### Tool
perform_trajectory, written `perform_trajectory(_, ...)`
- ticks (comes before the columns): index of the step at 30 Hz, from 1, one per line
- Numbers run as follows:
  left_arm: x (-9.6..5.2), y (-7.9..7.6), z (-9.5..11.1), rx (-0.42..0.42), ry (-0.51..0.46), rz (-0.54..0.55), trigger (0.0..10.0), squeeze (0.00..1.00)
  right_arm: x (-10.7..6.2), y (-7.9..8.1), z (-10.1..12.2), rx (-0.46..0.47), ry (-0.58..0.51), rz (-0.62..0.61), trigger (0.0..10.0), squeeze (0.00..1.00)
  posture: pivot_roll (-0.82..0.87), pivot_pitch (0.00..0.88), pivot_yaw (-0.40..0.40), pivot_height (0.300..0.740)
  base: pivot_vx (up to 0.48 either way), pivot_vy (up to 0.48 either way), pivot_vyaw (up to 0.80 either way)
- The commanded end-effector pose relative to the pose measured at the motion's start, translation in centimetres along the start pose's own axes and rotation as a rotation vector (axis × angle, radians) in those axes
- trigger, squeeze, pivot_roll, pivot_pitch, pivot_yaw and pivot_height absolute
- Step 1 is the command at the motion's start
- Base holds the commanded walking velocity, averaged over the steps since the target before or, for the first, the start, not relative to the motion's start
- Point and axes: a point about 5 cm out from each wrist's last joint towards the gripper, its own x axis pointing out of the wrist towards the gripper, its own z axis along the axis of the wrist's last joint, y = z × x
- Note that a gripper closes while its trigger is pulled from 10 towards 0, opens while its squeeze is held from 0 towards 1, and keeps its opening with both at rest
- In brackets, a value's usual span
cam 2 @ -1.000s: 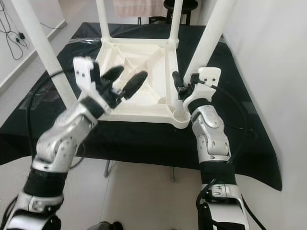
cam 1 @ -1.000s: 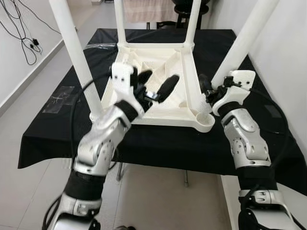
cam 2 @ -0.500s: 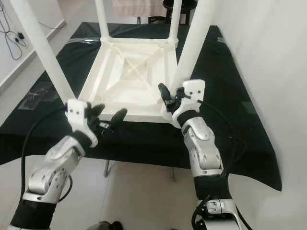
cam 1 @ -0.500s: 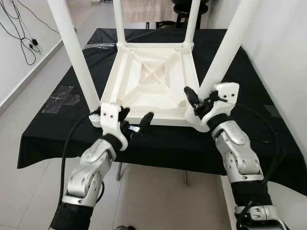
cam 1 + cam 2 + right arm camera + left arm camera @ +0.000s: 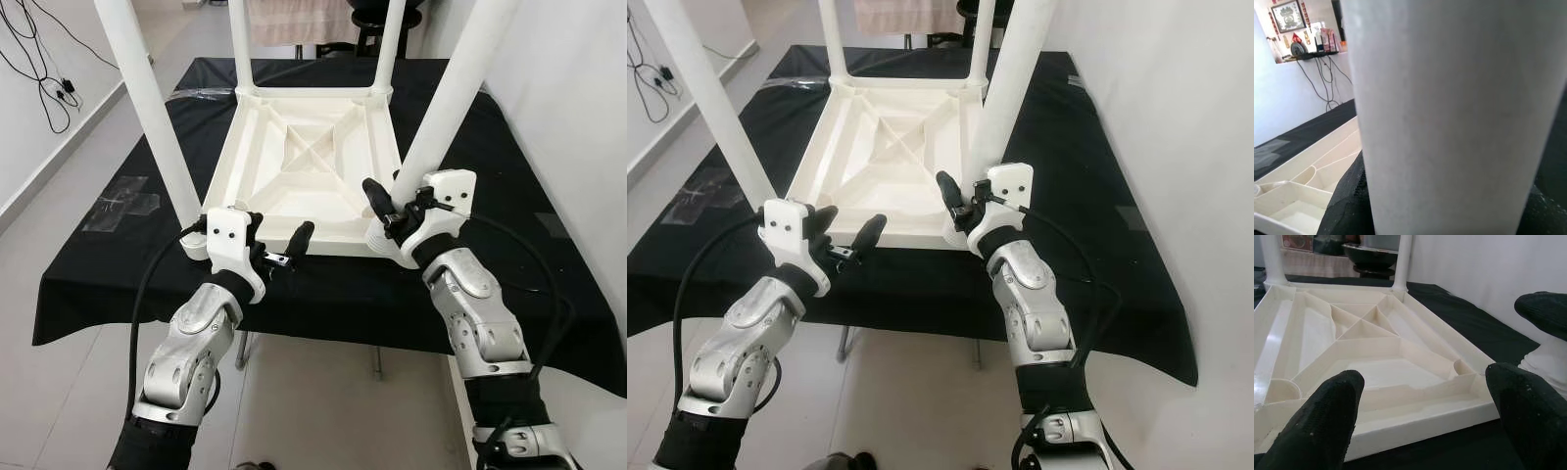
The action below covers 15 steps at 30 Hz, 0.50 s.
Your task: Building children table
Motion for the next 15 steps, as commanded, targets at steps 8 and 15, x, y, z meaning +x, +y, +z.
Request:
perform_trajectory(8,0.23,-0.45,0.52,-0.001,-0.008,-0.021,10.0,0.00,-0.01,0.57,0.48,0.033,-0.027,0.027,10.0,0.00,-0.04,0.123,0.006,0.740,0.278,0.000,-0.10)
perform_trajectory(15,0.31,-0.82,0.62,-0.008,-0.012,-0.034,10.0,0.00,-0.02,0.82,0.71,0.040,-0.043,0.054,10.0,0.00,-0.03,0.125,0.005,0.740,0.317,0.000,0.00)
